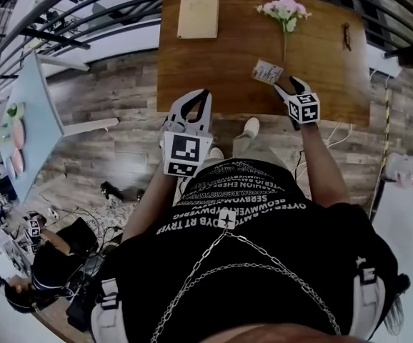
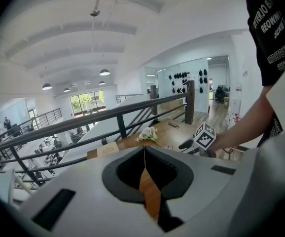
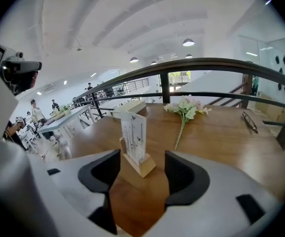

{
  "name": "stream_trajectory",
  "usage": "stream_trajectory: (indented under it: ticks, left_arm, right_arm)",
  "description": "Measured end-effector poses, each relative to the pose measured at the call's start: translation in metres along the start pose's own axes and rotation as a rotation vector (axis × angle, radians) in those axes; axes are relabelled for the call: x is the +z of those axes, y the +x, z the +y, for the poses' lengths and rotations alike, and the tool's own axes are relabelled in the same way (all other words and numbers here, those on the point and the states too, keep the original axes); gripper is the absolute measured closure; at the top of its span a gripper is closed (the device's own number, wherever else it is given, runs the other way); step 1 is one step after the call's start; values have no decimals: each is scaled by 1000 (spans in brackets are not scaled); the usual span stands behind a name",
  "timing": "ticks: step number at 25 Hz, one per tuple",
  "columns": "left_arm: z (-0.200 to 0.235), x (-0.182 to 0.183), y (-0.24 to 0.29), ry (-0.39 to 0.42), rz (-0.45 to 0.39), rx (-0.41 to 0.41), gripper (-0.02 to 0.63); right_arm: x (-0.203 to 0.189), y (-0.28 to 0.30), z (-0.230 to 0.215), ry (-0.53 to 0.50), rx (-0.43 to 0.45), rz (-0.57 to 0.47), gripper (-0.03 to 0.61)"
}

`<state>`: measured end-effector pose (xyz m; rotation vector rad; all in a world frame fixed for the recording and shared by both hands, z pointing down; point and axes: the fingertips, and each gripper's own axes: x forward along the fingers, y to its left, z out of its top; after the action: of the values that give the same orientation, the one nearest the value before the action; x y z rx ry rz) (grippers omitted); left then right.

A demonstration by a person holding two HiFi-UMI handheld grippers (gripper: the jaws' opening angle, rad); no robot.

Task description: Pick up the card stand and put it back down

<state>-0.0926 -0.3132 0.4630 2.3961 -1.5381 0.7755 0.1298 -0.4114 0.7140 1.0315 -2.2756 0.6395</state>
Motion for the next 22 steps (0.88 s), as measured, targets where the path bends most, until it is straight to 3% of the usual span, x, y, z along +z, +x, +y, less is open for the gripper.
stream_trajectory:
  ticks: [7, 8, 12, 18, 22]
  left_arm:
    - [5, -1, -24, 17, -47, -25, 584]
    - [6, 0, -27, 19, -57, -27, 584]
    - [9, 4, -45, 22, -98, -33, 584]
    - [16, 3, -66, 25, -155, -47, 584]
    - [14, -2, -82, 24, -179, -64, 584]
  right_arm:
    - [22, -59, 17, 42, -71, -128, 310]
    - [26, -68, 21, 43, -79, -149, 339]
    - [51, -108, 50, -2, -114, -246, 563]
    - [92, -153, 105, -113, -140, -328, 565]
    - [113, -191, 141, -135, -154, -379, 565]
